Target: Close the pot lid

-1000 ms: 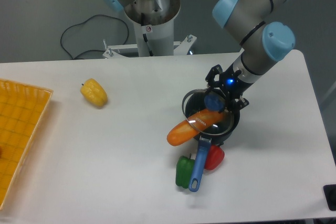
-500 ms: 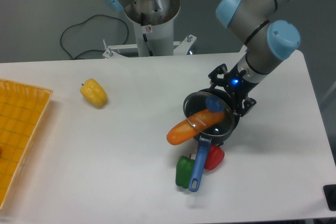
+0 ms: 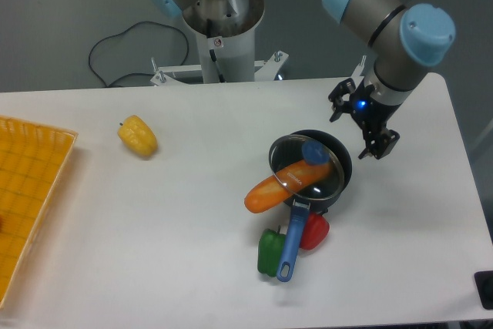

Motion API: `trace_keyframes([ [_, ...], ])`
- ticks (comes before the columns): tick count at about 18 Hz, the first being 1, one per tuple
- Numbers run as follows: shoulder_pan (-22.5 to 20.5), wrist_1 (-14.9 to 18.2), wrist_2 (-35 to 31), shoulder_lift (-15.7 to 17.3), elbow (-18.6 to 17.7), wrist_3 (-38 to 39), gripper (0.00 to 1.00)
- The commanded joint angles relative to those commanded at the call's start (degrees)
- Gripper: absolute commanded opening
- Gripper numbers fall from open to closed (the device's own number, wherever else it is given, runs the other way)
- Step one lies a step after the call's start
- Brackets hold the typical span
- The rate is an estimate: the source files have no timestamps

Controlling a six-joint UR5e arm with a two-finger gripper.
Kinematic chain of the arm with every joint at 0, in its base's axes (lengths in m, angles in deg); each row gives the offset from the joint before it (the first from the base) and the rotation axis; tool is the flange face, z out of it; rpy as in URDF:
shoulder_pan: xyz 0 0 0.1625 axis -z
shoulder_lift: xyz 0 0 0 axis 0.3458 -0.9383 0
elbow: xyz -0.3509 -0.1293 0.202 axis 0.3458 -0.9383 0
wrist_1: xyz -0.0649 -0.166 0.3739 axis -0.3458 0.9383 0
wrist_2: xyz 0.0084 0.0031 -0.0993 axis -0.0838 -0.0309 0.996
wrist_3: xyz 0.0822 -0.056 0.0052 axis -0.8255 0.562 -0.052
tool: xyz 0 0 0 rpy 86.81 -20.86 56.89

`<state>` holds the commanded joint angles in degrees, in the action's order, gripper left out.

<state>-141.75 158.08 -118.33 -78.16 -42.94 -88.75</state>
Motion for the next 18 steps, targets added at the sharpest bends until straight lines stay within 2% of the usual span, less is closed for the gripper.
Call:
trace_keyframes([
  [4, -2.0, -2.2, -1.2, 1.1, 0.0, -0.7, 1.00],
  [8, -2.0, -2.6, -8.0, 1.6, -0.1, -10.7, 1.00],
  [18, -2.5, -3.3, -7.7, 2.7, -0.4, -11.3, 1.00],
])
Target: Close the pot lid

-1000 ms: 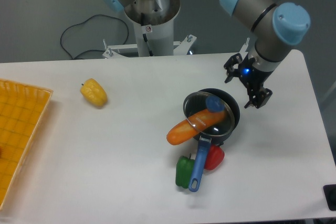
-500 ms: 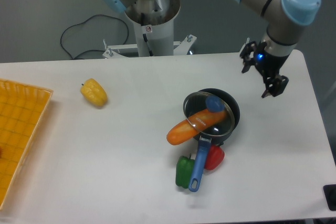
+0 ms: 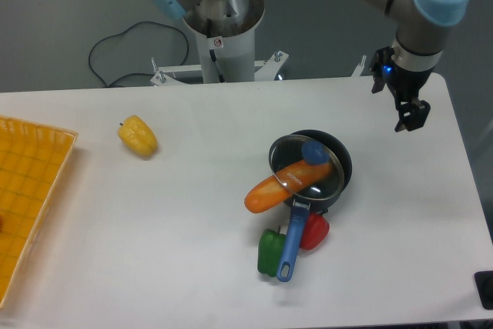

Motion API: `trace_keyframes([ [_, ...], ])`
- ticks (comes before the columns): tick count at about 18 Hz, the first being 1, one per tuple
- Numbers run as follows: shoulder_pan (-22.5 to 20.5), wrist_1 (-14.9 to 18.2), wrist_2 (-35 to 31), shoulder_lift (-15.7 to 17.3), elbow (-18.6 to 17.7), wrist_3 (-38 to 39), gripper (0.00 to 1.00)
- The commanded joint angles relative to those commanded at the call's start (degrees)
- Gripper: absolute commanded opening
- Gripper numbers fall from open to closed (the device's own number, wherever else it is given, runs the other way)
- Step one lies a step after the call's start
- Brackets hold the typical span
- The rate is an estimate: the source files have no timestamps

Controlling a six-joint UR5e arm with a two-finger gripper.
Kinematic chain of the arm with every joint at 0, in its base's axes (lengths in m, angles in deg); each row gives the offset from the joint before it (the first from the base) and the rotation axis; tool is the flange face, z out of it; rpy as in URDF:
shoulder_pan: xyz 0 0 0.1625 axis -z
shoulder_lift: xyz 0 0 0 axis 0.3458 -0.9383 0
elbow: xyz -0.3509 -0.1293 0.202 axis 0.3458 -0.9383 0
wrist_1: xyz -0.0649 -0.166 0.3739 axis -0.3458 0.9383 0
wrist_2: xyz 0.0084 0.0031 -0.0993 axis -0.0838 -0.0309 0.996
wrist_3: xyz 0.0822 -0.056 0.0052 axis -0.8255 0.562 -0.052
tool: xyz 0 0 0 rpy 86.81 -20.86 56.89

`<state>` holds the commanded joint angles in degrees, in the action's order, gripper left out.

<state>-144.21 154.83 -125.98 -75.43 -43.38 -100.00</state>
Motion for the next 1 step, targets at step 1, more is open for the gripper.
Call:
trace_keyframes([
  [1, -0.2, 0.0, 0.0, 0.0, 0.0, -0.1, 1.00],
])
